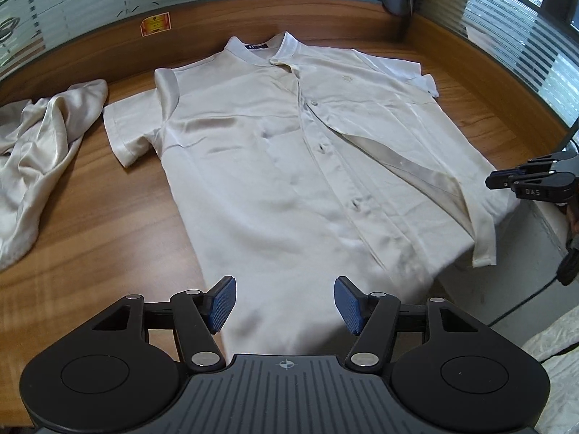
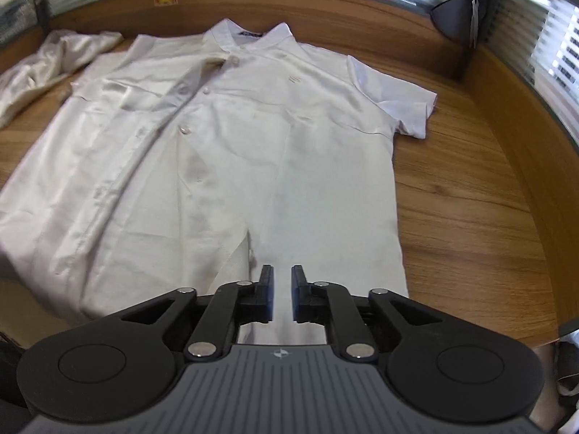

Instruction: Fold clothes

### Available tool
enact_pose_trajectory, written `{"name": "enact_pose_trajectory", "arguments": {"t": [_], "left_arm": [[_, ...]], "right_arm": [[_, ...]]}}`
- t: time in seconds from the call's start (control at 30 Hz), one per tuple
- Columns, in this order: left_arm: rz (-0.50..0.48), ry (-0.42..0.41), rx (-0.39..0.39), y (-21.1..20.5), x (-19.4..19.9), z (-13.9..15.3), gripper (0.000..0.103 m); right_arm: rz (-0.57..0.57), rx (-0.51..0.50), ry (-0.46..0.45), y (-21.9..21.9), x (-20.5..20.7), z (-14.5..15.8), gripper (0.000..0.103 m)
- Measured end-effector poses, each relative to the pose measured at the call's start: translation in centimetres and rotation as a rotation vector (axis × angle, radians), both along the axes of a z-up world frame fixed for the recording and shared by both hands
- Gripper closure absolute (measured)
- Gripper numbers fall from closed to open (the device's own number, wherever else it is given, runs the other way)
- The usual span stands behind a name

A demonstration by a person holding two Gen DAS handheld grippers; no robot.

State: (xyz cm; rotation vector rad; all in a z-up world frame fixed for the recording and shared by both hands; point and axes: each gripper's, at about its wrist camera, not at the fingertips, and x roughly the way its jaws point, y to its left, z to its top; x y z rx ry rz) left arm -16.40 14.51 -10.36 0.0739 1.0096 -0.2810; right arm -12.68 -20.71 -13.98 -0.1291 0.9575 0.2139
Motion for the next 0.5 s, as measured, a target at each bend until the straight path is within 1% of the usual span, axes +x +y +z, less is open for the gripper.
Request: {"name": "enact_pose_trajectory", "arguments": {"t": [0.03,0.1,0.17,0.2,0.3,0.33,0.4,0.47,0.5], "left_arm": [[0.007,0.001,-0.004,-0.2,-0.3,-0.1,0.039],[0.017,0.004,-0.009,-0.6,-0.7,-0.3,0.039],[0.025,0.007,-0.013,-0.9,-1.0,-0.5,0.039],[0.026,0.007,-0.014,-0.9,-1.2,-0.6,0.039],[0.023,0.006,-0.014,-0.7,-1.3,-0.6,0.039],[0.022,0.005,-0.014,-0.6,-1.4,-0.5,0.039],[0.018,0.002,-0.010,-0.2,-1.4,-0.4,0.039],[0.022,0.001,-0.006,0.2,-1.3,-0.3,0.039],[0.023,0.001,-0.004,0.4,-1.3,-0.3,0.039]], "right_arm": [[0.006,0.026,0.006,0.1,-0.4,0.2,0.078],[0.015,0.077,0.028,0.5,-1.2,0.2,0.069],[0.028,0.106,0.048,1.4,-1.9,-0.2,0.067],[0.030,0.109,0.055,1.9,-2.1,-0.5,0.062],[0.031,0.115,0.065,3.3,-2.4,-1.4,0.060],[0.026,0.118,0.066,3.6,-2.4,-1.7,0.058],[0.003,0.115,0.078,4.0,-2.2,-2.4,0.058],[-0.040,0.116,0.088,4.0,-1.8,-3.1,0.058],[-0.064,0.119,0.090,4.0,-1.7,-3.4,0.063]]}}
